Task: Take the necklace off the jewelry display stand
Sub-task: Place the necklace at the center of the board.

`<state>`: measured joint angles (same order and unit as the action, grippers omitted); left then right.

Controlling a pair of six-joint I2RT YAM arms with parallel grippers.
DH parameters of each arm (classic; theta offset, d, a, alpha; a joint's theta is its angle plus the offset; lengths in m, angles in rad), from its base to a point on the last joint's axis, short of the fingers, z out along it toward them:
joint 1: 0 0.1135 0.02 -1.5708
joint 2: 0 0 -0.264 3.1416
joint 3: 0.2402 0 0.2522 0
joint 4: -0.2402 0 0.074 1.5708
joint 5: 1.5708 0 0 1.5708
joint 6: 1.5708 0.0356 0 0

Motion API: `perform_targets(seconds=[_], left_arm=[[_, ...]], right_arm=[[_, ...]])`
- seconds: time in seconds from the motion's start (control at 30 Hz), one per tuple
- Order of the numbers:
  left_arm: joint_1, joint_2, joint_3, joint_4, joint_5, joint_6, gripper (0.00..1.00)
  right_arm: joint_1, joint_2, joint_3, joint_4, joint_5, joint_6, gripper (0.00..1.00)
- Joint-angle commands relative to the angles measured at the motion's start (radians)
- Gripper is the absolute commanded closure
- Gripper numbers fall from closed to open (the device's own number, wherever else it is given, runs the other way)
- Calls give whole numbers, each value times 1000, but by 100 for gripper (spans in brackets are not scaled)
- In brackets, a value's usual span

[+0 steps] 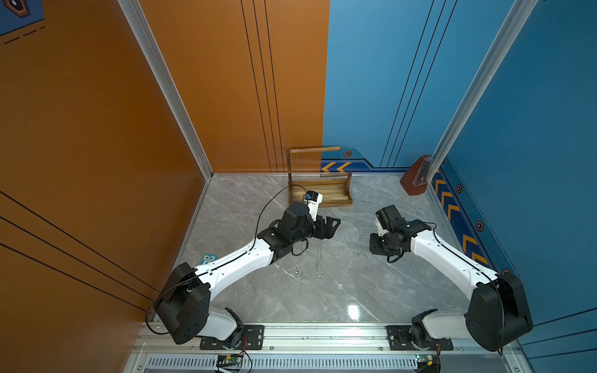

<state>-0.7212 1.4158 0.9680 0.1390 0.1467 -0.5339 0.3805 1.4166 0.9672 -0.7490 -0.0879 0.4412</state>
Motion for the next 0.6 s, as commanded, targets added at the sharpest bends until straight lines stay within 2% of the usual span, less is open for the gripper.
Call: perform_targets(seconds=[0.0,0.2,0.27,0.57], left_arm=[[-6,-29,-33,13,-45,-36,15],[-6,-31,-69,12,-61,-61,15],[-6,-28,-72,13,-60,-63,10],[-6,-22,-71,12,-53,-62,8]], right_arm=[[23,61,-1,1,28,-19,72],[34,153,-8,42,25,-19,72],[32,171,-11,57,33,-18,72],[8,265,4,105,8,-29,73]])
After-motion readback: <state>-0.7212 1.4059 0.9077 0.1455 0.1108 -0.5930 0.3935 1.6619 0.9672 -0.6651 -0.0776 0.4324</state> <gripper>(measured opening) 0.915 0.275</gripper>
